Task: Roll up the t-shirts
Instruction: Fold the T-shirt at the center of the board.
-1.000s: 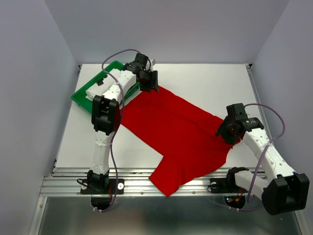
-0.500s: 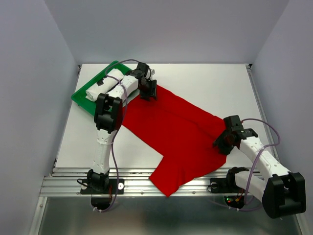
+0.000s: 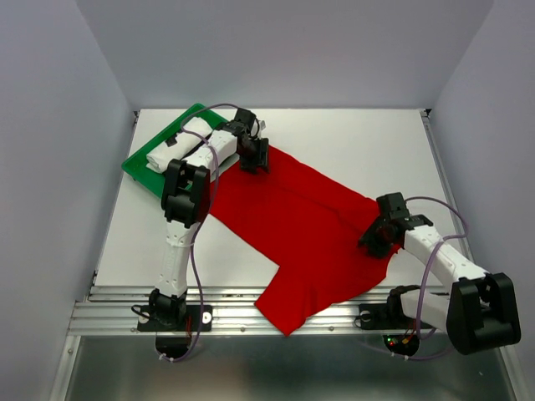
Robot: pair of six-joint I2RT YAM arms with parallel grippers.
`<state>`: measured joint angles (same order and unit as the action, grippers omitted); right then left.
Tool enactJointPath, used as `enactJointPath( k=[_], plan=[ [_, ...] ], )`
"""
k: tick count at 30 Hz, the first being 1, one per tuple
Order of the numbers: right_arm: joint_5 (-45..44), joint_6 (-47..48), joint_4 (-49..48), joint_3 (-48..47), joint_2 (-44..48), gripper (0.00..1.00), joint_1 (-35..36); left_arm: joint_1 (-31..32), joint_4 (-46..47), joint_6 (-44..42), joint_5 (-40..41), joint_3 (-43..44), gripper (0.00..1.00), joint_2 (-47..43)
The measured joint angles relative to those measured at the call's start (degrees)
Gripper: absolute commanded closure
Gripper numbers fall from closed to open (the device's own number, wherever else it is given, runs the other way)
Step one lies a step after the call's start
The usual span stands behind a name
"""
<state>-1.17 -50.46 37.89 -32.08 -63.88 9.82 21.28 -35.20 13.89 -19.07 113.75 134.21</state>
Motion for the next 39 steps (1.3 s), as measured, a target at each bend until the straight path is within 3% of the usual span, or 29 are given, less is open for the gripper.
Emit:
enactJointPath(
  k=[7,16,30,39],
  plan=[
    [0.0,0.5,-1.9,0.0,-1.4,0.70,0.0,0.0,0.2,0.1,-0.2,-0.1,0.41,0.0],
    [-0.3,1.0,-2.5,0.0,-2.6,0.99,0.0,0.0,0.3,0.1,-0.4,-0.6,0.41,0.0],
    [1.7,6.3,-0.5,-3.6,-1.0,0.99,1.7,0.0,0.3,0.1,-0.9,-0.6,0.41,0.0],
    [4.7,7.1,0.8,-9.3,-2.4,0.99,11.1,0.0,0.5,0.1,-1.3,-0.6,0.41,0.3]
  ],
)
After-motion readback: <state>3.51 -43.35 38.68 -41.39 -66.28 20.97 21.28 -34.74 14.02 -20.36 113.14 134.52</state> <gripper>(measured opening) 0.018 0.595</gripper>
